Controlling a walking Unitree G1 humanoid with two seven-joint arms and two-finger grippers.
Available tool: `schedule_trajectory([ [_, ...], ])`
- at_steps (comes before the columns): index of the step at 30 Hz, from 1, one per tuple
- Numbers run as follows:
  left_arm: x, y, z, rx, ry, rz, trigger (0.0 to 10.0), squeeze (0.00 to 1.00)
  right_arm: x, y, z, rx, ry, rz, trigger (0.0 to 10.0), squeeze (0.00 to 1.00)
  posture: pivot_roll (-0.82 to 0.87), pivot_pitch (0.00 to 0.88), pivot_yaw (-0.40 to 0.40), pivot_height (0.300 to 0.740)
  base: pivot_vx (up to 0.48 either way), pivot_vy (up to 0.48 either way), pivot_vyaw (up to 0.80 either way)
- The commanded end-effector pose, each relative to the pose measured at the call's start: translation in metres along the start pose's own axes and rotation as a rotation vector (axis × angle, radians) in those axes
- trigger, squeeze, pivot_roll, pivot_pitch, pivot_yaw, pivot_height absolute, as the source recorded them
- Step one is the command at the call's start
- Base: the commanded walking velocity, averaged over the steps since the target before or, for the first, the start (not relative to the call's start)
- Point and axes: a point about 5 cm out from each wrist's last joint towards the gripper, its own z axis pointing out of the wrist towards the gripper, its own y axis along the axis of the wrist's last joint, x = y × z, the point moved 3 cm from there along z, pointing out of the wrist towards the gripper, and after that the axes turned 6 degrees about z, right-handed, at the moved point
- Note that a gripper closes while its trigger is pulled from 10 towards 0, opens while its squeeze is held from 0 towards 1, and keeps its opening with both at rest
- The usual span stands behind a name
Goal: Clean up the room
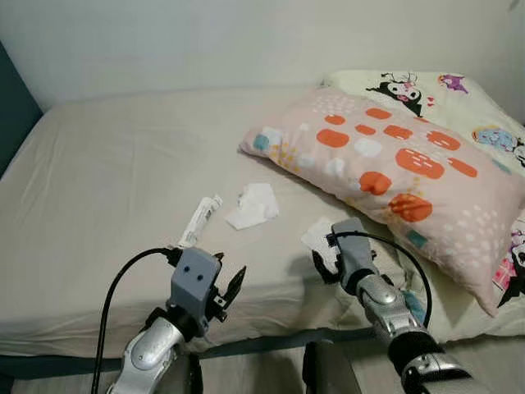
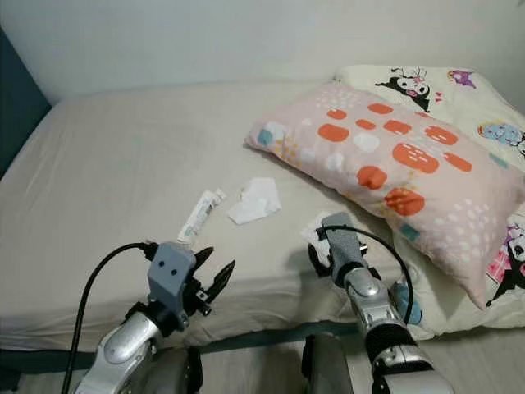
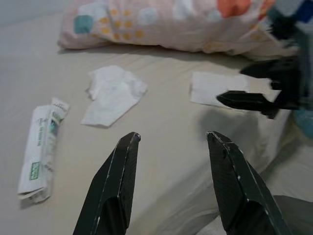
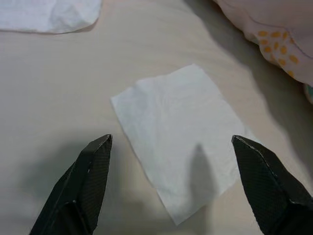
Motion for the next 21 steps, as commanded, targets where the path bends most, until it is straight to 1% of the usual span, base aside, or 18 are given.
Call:
schedule_trajectory([
  [1,-0.004,-0.004,-0.004,0.028,-0.017,-0.002,10.0,0.00,-0.001,-0.008,-0.002,0.020,-0.001,0.016,10.0,1.00,0.08,0.339,-0.052,0.592,0.000,0.000,0.00],
  [6,-0.008,0.005,-0.007,0.016,-0.034,-0.005,10.0,0.00,-0.004,-0.002,0.001,0.015,-0.010,0.044,10.0,1.00,0.10,0.369,-0.047,0.592,0.000,0.000,0.00],
  [7,-0.008,0.008,-0.008,0.011,-0.038,-0.002,10.0,0.00,-0.005,0.000,0.002,0.019,-0.018,0.070,10.0,1.00,0.11,0.380,-0.044,0.592,0.000,0.000,0.00],
  [10,-0.008,0.011,-0.009,0.006,-0.041,0.002,10.0,0.00,-0.005,0.000,0.004,0.026,-0.022,0.094,10.0,1.00,0.12,0.388,-0.042,0.592,0.000,0.000,0.00],
  [11,-0.008,0.014,-0.010,0.003,-0.043,0.004,10.0,0.00,-0.004,0.001,0.005,0.029,-0.021,0.110,10.0,0.94,0.12,0.394,-0.041,0.592,0.000,0.000,0.00],
  [12,-0.008,0.016,-0.010,0.001,-0.046,0.006,10.0,0.00,-0.003,0.003,0.006,0.028,-0.014,0.118,10.0,0.00,0.13,0.402,-0.037,0.592,0.000,0.000,0.00],
  [17,-0.010,0.019,-0.010,0.002,-0.055,0.012,10.0,0.00,-0.003,0.004,0.007,0.033,-0.018,0.127,10.0,0.00,0.14,0.414,-0.036,0.592,0.000,0.000,0.00],
  [21,-0.014,0.021,-0.012,0.013,-0.078,0.025,10.0,0.00,-0.007,-0.001,0.007,0.077,-0.045,0.145,10.0,0.00,0.14,0.419,-0.035,0.592,0.000,0.000,0.00],
])
